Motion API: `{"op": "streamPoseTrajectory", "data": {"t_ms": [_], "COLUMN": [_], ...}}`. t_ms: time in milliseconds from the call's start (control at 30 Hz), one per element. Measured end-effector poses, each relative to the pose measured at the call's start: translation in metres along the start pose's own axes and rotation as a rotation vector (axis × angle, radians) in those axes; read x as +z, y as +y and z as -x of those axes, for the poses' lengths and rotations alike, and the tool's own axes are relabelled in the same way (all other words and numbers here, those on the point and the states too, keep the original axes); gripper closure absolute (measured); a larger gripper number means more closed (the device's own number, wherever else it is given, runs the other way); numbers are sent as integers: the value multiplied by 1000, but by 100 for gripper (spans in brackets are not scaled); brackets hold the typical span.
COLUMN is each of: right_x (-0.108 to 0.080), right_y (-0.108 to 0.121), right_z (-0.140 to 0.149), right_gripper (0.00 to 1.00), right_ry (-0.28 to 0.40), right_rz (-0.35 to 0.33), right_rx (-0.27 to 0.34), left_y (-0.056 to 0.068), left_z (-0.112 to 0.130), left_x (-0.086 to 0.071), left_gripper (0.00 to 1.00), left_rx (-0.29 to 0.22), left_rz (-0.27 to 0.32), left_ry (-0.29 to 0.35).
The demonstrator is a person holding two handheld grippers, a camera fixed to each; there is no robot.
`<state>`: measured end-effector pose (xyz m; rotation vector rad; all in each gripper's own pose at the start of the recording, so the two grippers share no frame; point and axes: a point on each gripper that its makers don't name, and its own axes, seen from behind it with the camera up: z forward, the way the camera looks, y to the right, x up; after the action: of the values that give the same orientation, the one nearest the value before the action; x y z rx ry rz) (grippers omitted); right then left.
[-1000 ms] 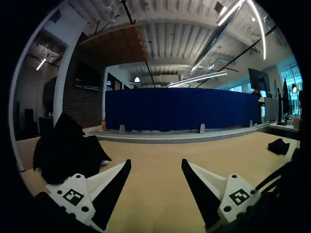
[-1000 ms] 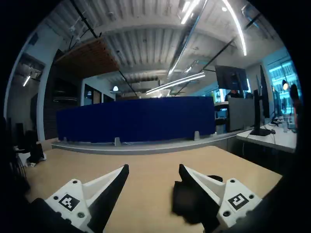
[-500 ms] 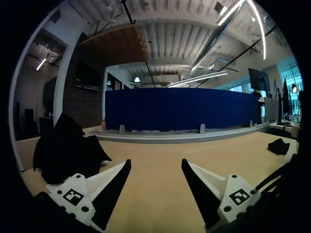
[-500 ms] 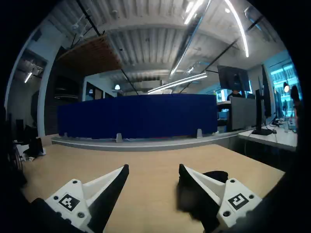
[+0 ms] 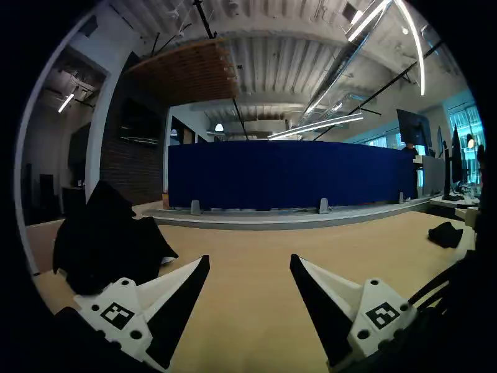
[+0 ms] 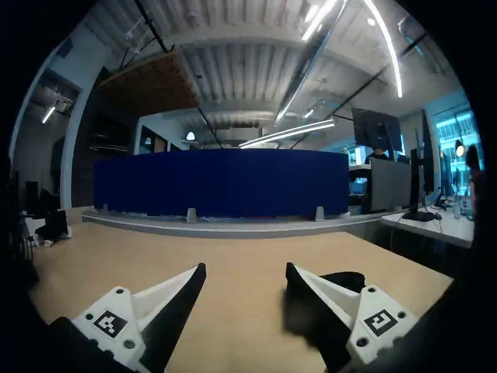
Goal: Fold towel
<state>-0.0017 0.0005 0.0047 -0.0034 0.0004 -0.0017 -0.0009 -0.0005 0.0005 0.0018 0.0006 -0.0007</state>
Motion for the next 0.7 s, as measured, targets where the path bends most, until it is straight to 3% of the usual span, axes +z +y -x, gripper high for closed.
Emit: {"op": "streamPoseTrajectory", "data": {"t_ms": [700], "right_x": [1], "right_y": [1], "right_z": [0], "right_gripper": [0], "right_ry": [-1], "right_rz": [1], "right_rx": [1], "left_y": [0], "left_z": [0], "left_x": [0], "left_gripper": [4], "left_rx": [0], "left_rz": [0], "left_ry": [0]}}
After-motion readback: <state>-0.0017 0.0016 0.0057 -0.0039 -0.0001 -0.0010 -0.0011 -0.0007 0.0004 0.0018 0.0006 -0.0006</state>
